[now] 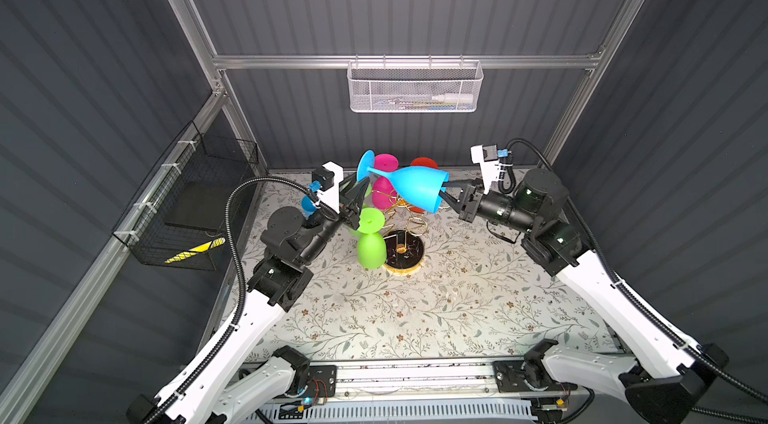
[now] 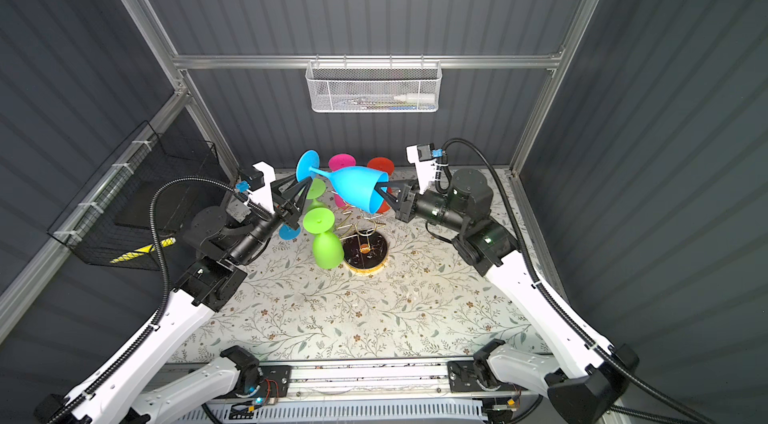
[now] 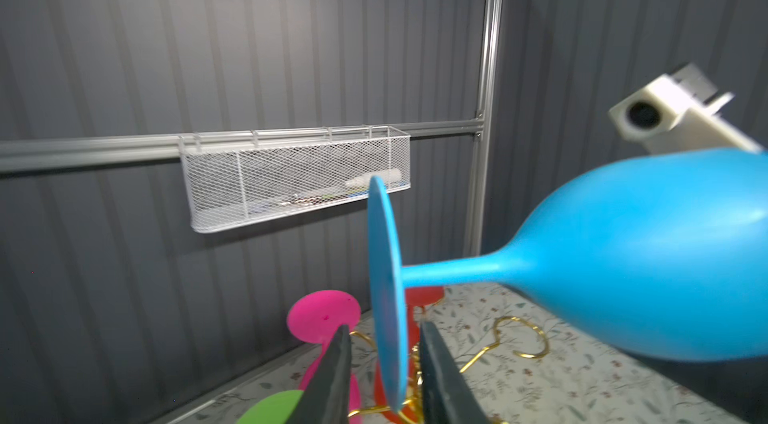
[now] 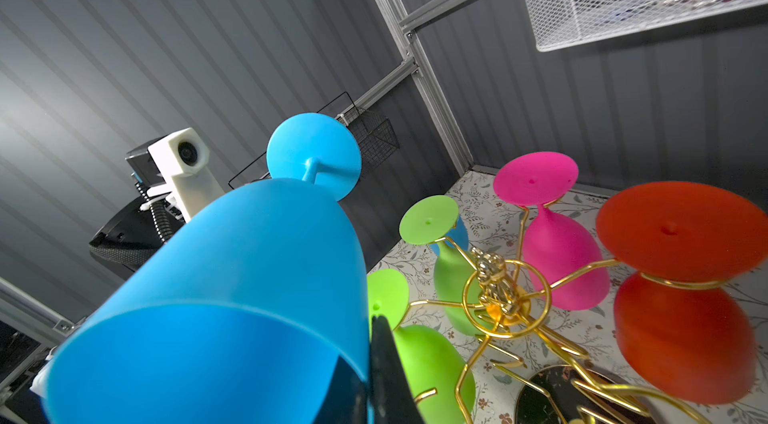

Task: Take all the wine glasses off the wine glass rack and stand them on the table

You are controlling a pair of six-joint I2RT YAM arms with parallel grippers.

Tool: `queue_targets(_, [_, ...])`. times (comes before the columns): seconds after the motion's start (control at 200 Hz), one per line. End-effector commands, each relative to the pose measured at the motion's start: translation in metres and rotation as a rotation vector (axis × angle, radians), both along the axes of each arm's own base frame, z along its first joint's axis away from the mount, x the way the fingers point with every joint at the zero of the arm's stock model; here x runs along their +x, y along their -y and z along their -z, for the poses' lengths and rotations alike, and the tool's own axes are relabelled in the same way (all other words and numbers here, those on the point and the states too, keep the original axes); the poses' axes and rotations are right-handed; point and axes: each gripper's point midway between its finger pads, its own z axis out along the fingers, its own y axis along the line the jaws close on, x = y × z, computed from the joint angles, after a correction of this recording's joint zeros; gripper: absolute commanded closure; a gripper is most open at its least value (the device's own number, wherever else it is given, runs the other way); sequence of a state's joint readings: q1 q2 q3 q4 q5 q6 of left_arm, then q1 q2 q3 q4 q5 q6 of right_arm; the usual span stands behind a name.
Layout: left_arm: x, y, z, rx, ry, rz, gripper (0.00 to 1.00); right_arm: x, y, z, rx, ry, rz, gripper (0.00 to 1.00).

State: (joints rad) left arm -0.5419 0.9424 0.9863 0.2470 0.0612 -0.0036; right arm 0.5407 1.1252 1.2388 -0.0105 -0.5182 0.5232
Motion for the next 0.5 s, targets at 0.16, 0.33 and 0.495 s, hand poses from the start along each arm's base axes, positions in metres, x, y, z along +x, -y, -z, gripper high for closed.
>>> queue_targets(0.16, [-0.003, -0.029, -0.013, -0.013, 0.027, -0.137, 0.19, -0.005, 0.069, -0.034, -0.056, 0.119, 0.337, 1.0])
queue_targets(0.33, [-0.01, -0.04, -0.016, 0.058, 0.049, -0.185, 0.06, -0.008, 0.123, -0.013, -0.247, 0.097, 0.569, 1.0])
queue_targets(0.495, [-0.005, -0.062, -0.017, 0.112, 0.019, -0.318, 0.01, -0.02, 0.187, 0.003, -0.473, 0.063, 0.813, 1.0])
